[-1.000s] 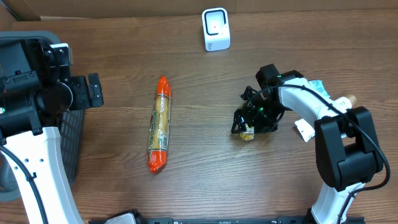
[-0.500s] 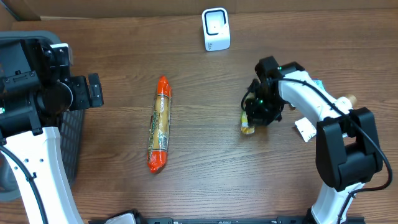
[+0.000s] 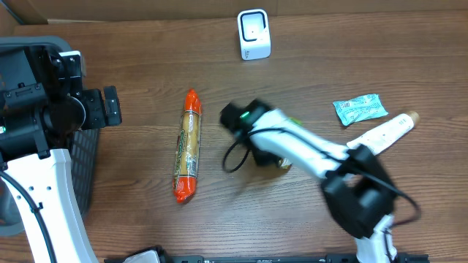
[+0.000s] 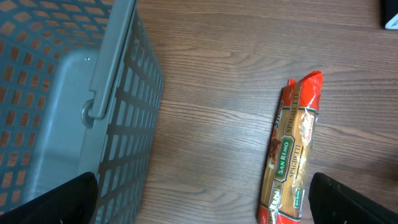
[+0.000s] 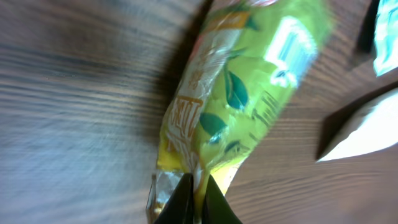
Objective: Scan the item barcode
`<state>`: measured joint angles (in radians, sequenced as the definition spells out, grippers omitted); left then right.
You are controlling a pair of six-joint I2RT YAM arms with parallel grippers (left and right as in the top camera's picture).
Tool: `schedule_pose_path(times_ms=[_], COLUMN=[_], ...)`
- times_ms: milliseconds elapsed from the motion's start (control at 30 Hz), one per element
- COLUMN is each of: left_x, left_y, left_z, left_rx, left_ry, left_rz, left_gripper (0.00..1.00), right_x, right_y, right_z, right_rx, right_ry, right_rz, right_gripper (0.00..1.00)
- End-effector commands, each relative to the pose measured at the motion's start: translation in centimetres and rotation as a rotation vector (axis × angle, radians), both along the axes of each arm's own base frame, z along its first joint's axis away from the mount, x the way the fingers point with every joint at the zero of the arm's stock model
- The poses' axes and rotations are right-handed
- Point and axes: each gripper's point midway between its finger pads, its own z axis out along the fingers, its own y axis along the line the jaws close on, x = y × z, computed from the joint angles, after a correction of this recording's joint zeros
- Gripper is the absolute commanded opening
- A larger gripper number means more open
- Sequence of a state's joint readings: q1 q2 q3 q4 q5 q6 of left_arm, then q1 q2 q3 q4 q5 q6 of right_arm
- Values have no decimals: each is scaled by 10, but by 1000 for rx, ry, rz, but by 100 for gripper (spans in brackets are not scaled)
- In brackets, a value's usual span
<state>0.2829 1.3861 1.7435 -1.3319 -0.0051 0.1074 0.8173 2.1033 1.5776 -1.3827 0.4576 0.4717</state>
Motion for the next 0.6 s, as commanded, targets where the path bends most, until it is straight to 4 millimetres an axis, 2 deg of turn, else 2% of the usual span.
schedule_pose_path(times_ms=[0,100,200,267,333,367,400,467,567], left_x=[0,0,0,0,0,0,0,0,0], left_y=[0,0,0,0,0,0,0,0,0], left_z=[3,3,3,3,3,3,3,3,3], left_rx=[15,15,15,15,15,15,15,15,15], left_ry=[-5,-5,-5,-5,-5,-5,-5,-4,-5], left_rz=[-12,-12,-12,-12,-12,-12,-12,-12,-12], left_gripper=[99,99,100,99,99,99,99,100,99], right_x=[18,12,4,1,-3,-6,-9,-16,-19], right_y=[-30,-39,-32,-14,5,17,26,45,57], right_z=[-16,-23,-25,-25,-30,-33,-37,-45,-47], right_rx=[-285,-355,-321,-263,-186,-137,-101,-22,22], right_ry=[-74,-23,5,8,15,25,40,88,89], right_rz=[56,74,66,65,58,55,63,106,110], right_gripper=[4,4,11,19,33,45,52,58,61])
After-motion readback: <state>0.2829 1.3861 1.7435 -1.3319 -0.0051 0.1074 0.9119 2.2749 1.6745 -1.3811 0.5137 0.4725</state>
